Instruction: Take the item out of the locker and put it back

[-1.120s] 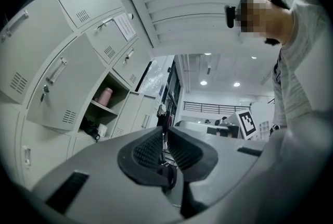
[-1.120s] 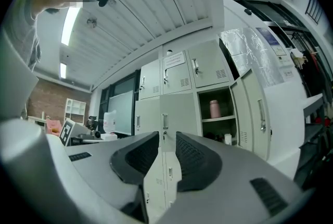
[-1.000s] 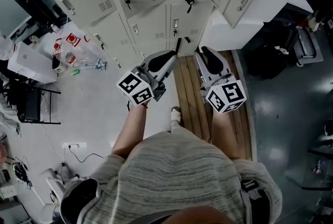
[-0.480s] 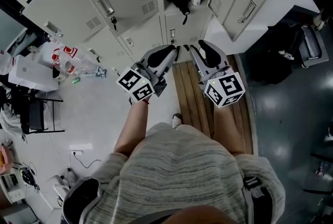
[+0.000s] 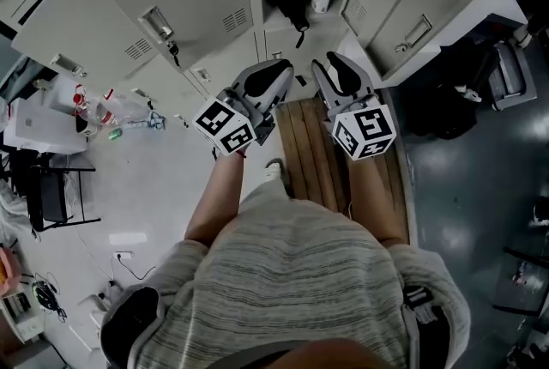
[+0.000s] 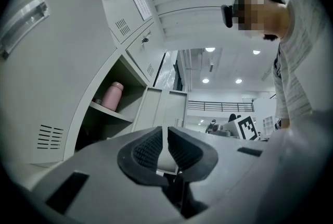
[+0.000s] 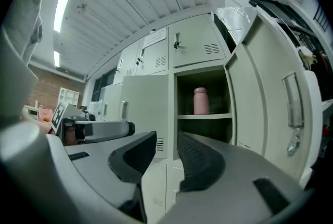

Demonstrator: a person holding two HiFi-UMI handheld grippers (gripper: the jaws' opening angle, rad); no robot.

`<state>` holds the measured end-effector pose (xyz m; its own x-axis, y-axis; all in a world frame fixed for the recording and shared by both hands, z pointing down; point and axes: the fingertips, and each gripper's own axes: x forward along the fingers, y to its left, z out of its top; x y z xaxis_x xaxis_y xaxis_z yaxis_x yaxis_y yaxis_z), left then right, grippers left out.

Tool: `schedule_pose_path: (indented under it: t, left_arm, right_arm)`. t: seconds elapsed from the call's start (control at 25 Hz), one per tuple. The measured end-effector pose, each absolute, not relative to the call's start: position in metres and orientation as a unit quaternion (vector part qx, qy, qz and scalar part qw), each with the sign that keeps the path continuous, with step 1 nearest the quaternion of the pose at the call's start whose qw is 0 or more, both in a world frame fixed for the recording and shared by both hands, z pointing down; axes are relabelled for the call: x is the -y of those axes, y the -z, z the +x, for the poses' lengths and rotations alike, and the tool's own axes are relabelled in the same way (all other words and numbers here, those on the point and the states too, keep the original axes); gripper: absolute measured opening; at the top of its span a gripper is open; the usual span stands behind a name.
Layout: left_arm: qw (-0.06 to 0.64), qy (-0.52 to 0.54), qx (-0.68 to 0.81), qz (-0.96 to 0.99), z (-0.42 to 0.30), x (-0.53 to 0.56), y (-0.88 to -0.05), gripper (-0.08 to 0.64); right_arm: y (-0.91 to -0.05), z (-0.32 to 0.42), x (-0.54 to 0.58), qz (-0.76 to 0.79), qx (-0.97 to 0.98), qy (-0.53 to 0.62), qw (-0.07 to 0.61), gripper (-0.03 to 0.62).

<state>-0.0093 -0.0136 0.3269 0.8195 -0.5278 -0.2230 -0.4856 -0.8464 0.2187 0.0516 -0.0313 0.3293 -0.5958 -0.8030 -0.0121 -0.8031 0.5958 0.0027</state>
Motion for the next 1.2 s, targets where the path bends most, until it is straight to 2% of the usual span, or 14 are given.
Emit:
schedule_pose_path:
  t: [0.48, 0.88, 1.2]
  left_arm:
    - [0.089, 0.144, 0.253, 0.953, -0.022, 0.108, -0.349, 0.026]
    - [0.090, 0.143, 0.244, 0.955, -0.015, 0.144, -0.374, 0.026]
    - [0.085, 0.127, 0.243, 0.958, 0.004, 0.172, -0.395, 0.025]
  right_arm:
    - [-0.359, 0.052, 0.124, -0.496, -0.868, -0.006, -0.007, 0.145]
    - [-0.396, 0.067, 0.177, -0.532, -0.846, -0.009, -0.038, 0.146]
    - [-0.436, 0.087, 0.237, -0.563, -0.825, 0.009, -0.044, 0.192]
